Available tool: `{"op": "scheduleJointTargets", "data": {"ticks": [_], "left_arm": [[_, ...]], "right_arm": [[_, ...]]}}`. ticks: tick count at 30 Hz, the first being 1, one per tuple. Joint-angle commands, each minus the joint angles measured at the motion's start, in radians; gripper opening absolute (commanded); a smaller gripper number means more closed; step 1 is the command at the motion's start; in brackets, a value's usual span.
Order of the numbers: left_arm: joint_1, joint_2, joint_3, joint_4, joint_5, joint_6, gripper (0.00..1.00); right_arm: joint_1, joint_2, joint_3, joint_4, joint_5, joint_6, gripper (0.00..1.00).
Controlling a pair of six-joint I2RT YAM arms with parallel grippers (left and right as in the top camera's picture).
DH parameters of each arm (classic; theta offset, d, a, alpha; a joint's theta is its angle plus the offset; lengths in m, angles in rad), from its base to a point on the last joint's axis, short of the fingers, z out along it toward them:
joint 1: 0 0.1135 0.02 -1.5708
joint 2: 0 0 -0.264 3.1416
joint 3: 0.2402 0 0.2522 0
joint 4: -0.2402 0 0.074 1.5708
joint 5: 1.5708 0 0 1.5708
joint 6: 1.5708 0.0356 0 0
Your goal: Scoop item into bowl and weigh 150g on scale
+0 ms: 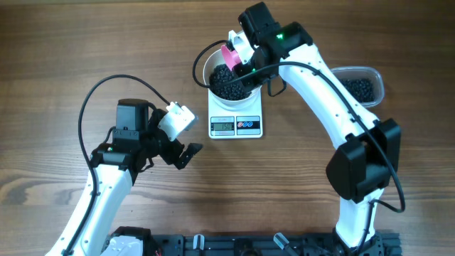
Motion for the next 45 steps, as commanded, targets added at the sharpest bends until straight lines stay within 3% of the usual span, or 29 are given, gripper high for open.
{"op": "scheduleJointTargets", "data": {"ticks": [1, 12, 45], "left_arm": [[-0.006, -0.009, -0.010, 0.002, 0.019, 0.016, 1.00], [-0.006, -0.009, -0.010, 0.002, 0.019, 0.016, 1.00], [-0.006, -0.009, -0.010, 0.002, 0.019, 0.016, 1.00]], "right_arm": [[0.002, 0.043, -0.013, 0.003, -0.019, -0.002, 0.04], [0.002, 0.049, -0.014, -0.034, 0.131, 0.005, 0.04], [-0.011, 0.097, -0.014, -0.040, -0.021, -0.024, 0.04]]}}
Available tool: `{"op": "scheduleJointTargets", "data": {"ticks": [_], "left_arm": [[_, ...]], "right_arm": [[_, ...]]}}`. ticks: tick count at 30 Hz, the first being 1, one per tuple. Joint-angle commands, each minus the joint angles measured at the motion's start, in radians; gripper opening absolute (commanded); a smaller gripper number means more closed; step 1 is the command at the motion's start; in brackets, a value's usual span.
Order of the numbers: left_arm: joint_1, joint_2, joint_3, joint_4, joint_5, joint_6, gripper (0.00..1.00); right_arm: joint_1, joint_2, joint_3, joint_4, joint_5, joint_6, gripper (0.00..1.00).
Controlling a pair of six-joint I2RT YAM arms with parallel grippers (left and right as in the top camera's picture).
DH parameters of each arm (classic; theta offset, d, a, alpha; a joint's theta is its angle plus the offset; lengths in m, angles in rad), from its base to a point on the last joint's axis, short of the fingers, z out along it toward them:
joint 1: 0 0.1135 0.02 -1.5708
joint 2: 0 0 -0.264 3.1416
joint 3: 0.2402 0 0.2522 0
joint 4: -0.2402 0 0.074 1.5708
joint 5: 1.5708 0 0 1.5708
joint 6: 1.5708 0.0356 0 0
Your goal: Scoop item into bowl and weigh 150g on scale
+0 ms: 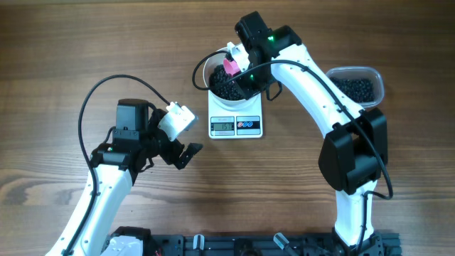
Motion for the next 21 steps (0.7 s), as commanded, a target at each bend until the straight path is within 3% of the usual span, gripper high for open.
{"op": "scheduleJointTargets", "data": {"ticks": [1, 9, 21], "left_arm": [[-0.006, -0.009, -0.010, 0.002, 0.019, 0.016, 1.00], [-0.006, -0.009, -0.010, 0.002, 0.019, 0.016, 1.00], [-0.006, -0.009, -0.010, 0.002, 0.019, 0.016, 1.00]], "right_arm": [[-0.021, 0.023, -0.003, -0.011, -0.026, 0.002, 0.04], [-0.113, 0.011, -0.002, -0.027, -0.315, -0.054, 0.04], [-0.115, -0.072, 0.043, -0.043, -0.331, -0.050, 0.04]]}}
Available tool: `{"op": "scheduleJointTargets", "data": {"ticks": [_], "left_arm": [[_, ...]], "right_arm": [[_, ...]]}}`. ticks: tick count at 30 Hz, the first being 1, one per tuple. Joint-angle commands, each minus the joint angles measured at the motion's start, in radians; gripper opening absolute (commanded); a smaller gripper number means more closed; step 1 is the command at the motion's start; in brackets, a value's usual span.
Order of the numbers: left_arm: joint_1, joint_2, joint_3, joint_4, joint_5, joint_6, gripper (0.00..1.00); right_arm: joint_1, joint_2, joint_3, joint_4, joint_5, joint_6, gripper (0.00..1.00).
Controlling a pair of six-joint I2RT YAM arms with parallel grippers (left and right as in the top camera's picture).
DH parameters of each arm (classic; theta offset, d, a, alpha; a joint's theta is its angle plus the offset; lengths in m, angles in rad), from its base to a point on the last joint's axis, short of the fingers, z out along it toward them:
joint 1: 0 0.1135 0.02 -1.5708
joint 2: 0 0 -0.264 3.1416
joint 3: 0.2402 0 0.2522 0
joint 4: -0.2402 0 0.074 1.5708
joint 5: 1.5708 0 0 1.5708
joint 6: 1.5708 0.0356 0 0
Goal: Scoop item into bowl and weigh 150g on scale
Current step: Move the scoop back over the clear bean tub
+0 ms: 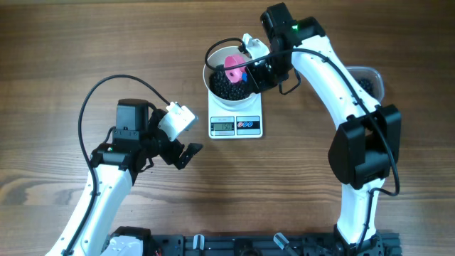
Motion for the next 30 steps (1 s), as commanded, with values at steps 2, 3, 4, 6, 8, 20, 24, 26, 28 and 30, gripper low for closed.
{"op": "scheduleJointTargets", "data": {"ticks": [2, 3, 4, 6, 8, 20, 24, 26, 28, 30], "left_arm": [[-0.006, -0.009, -0.010, 0.002, 0.019, 0.016, 1.00], [-0.006, -0.009, -0.010, 0.002, 0.019, 0.016, 1.00], [-0.006, -0.009, -0.010, 0.002, 0.019, 0.016, 1.00], [-0.006, -0.009, -0.010, 0.002, 0.019, 0.016, 1.00], [-0.006, -0.009, -0.010, 0.002, 0.019, 0.016, 1.00], [-0.006, -0.009, -0.010, 0.002, 0.019, 0.016, 1.00], [-0.006, -0.009, -0.010, 0.002, 0.019, 0.016, 1.00], [-0.006, -0.009, -0.010, 0.002, 0.019, 0.016, 1.00], [-0.006, -0.009, -0.010, 0.002, 0.019, 0.016, 1.00], [-0.006, -0.009, -0.010, 0.002, 0.019, 0.016, 1.00]], "right_arm": [[-0.001, -0.094, 0.040, -0.006, -0.031, -0.007, 0.04], [-0.003, -0.106, 0.040, -0.006, -0.031, 0.007, 0.04], [-0.007, -0.116, 0.040, -0.006, -0.031, 0.009, 0.04], [-0.021, -0.143, 0.040, -0.009, -0.031, 0.011, 0.04], [-0.043, -0.174, 0.040, -0.011, -0.032, 0.035, 0.04], [-0.260, -0.307, 0.040, -0.118, -0.092, 0.040, 0.04], [-0.334, -0.308, 0.039, -0.168, -0.086, -0.003, 0.04], [-0.380, -0.308, 0.037, -0.187, -0.079, -0.021, 0.04], [-0.424, -0.308, 0.019, -0.192, -0.078, -0.029, 0.04], [-0.456, -0.307, -0.003, -0.206, -0.038, -0.045, 0.04]]}}
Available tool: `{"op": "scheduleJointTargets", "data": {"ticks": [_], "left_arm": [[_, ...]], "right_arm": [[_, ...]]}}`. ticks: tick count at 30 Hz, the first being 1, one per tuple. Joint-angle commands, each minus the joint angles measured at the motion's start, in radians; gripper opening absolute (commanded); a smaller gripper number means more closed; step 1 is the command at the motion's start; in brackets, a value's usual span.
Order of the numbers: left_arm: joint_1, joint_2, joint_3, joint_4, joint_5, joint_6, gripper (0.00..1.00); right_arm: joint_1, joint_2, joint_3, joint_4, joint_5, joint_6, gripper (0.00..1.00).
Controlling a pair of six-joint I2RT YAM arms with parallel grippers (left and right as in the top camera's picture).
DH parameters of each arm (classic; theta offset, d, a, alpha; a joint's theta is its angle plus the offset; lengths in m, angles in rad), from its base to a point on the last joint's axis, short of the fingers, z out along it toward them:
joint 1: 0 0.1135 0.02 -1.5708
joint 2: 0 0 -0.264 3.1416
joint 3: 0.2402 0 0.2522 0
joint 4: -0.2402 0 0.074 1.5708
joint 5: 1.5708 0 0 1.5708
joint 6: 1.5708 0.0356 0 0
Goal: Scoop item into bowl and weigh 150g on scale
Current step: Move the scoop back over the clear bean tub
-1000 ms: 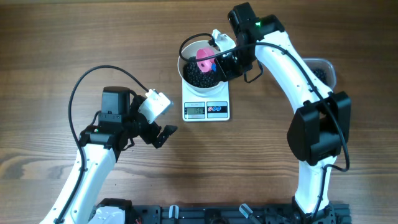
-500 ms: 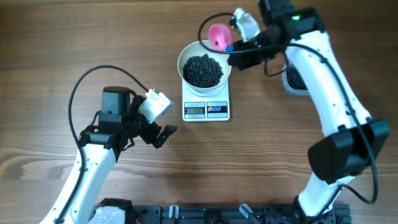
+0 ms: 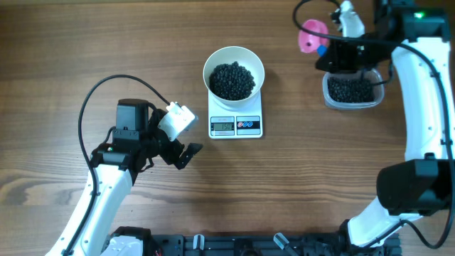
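A white bowl (image 3: 234,71) filled with small black beans stands on the white digital scale (image 3: 235,125) at mid-table. My right gripper (image 3: 325,48) is shut on the blue handle of a pink scoop (image 3: 311,35), held just left of a clear plastic container (image 3: 349,90) of black beans at the right. The scoop is clear of the bowl. My left gripper (image 3: 189,154) rests open over the table left of the scale, with nothing between its fingers.
Black cables loop over the table by the left arm and above the right arm. A black rail runs along the near table edge.
My right gripper, still holding the pink scoop, has gone from over the bowl to the far right, beside the bean container. The left arm has not moved.
The right gripper held the pink scoop at the bowl's far rim, then lower in the beans at its left side, then over the bowl's right side. Now it holds the scoop away by the container. The left arm stayed still throughout.
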Motion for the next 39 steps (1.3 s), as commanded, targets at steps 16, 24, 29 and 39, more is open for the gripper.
{"op": "scheduleJointTargets", "data": {"ticks": [16, 24, 29, 39], "left_arm": [[-0.006, -0.009, -0.010, 0.002, 0.019, 0.016, 1.00], [-0.006, -0.009, -0.010, 0.002, 0.019, 0.016, 1.00], [-0.006, -0.009, -0.010, 0.002, 0.019, 0.016, 1.00], [-0.006, -0.009, -0.010, 0.002, 0.019, 0.016, 1.00]], "right_arm": [[-0.147, -0.025, -0.298, -0.027, 0.471, 0.162, 0.04], [-0.061, -0.025, -0.297, 0.112, 0.611, 0.271, 0.04], [0.068, -0.025, -0.297, 0.068, 0.846, 0.219, 0.04], [0.090, -0.023, -0.298, 0.029, 0.780, 0.272, 0.04]]}}
